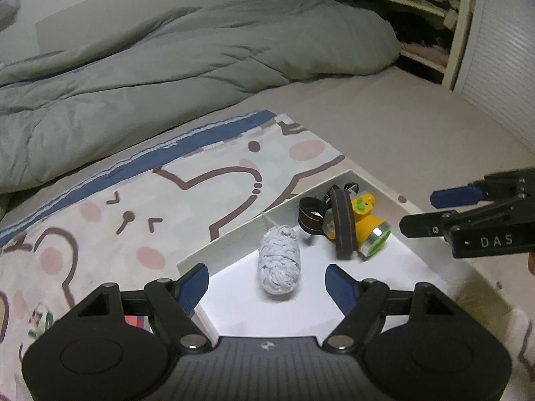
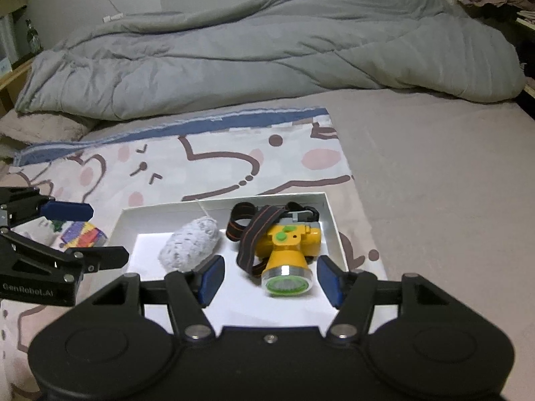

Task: Organize objects
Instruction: 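Open the right tool over the box while the left tool releases the knit ball, then withdraw both tools from the box toward the grey pouch and card box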

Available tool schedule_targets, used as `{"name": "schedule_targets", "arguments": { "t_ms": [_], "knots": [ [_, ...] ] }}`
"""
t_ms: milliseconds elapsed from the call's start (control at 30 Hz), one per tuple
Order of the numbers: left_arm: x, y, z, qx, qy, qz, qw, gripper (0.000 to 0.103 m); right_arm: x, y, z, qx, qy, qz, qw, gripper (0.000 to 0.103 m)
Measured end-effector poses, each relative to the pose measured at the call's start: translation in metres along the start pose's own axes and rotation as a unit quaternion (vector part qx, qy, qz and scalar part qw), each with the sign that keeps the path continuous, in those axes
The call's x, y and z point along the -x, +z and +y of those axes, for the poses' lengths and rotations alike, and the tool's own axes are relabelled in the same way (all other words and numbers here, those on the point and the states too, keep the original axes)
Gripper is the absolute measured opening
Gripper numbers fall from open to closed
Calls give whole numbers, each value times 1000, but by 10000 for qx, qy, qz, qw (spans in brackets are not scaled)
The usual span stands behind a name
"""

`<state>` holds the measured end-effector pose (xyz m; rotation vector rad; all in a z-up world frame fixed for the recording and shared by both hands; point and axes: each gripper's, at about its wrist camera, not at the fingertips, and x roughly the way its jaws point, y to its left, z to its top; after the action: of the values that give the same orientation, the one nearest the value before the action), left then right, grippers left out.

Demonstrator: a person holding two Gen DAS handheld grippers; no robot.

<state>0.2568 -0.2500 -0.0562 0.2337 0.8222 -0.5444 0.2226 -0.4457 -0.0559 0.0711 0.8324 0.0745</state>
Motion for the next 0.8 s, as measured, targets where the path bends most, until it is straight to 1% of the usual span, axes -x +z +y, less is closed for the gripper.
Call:
{"name": "schedule_targets", "arguments": {
  "t_ms": [233,333,500,600,700,800],
  "knots": [
    [42,-8,-2,245,25,-181,9995,79,43,-5,12,-91,31,-301,9995,62],
    [59,-13,-3,358,32,-259,9990,79,59,-11,17,-96,-19,-363,9993,63],
    [85,-25,-1,535,103,-412,9977,84,80,-21,25,-93,-121,-404,9991,64],
    [94,-33,2,646,194,-434,9968,86,92,-28,29,-147,-130,-456,9988,65],
    [101,-41,7,809,212,-446,9955,87,102,-35,34,-160,-217,-532,9982,69],
    [107,-49,10,880,245,-469,9947,91,109,-42,39,-148,-246,-565,9980,72]
  ]
}}
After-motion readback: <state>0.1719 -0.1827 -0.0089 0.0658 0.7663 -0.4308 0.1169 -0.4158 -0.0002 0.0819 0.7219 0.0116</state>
